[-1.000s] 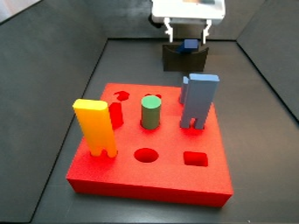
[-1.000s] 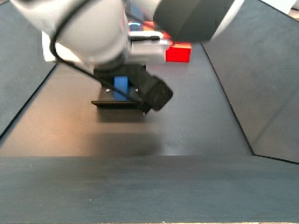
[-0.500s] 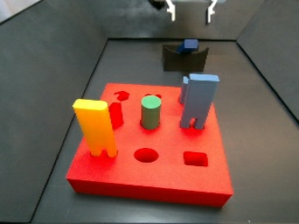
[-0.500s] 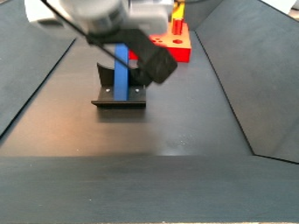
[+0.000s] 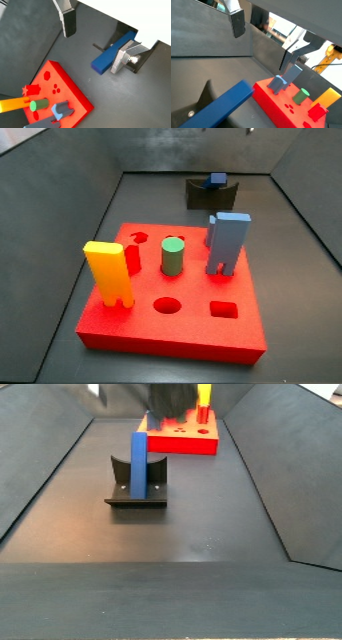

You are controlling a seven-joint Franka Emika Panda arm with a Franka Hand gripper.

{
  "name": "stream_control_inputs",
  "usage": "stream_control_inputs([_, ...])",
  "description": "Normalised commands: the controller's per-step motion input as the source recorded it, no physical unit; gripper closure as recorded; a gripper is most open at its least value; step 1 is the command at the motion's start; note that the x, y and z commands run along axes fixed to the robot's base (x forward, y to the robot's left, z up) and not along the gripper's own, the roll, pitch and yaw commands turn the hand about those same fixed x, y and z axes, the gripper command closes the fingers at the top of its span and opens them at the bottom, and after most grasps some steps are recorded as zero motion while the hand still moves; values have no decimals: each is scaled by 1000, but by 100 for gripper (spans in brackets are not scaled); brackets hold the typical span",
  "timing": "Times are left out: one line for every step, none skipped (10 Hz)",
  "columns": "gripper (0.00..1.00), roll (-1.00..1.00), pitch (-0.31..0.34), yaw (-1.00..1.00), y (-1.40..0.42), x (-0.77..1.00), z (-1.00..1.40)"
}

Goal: Pick up the rectangle object. Move up. Place the rectangle object on the fixture. Regrasp the rectangle object. Move to above the board. Insert the rectangle object.
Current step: Regrasp the rectangle object.

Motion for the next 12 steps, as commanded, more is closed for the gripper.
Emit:
stream_control_inputs([0, 1000, 37, 11, -844, -69, 659])
stream_control_inputs([0, 1000, 34, 11, -660, -62, 430])
stream_control_inputs([0, 1000, 31, 11, -465, -49, 198])
stream_control_inputs([0, 1000, 27, 11, -272, -28, 46])
stream_control_inputs([0, 1000, 26, 11, -82, -23, 42])
stream_control_inputs([0, 1000, 23, 12, -2, -30, 45])
stream_control_inputs([0, 1000, 19, 12, -8, -21, 18])
stream_control_inputs([0, 1000, 16, 13, -15, -12, 10])
stream_control_inputs([0, 1000, 14, 14, -17, -12, 14])
stream_control_inputs([0, 1000, 10, 15, -15, -6, 16])
stream_control_inputs([0, 1000, 9, 16, -18, -3, 13])
stream_control_inputs([0, 1000, 10, 18, -20, -2, 13])
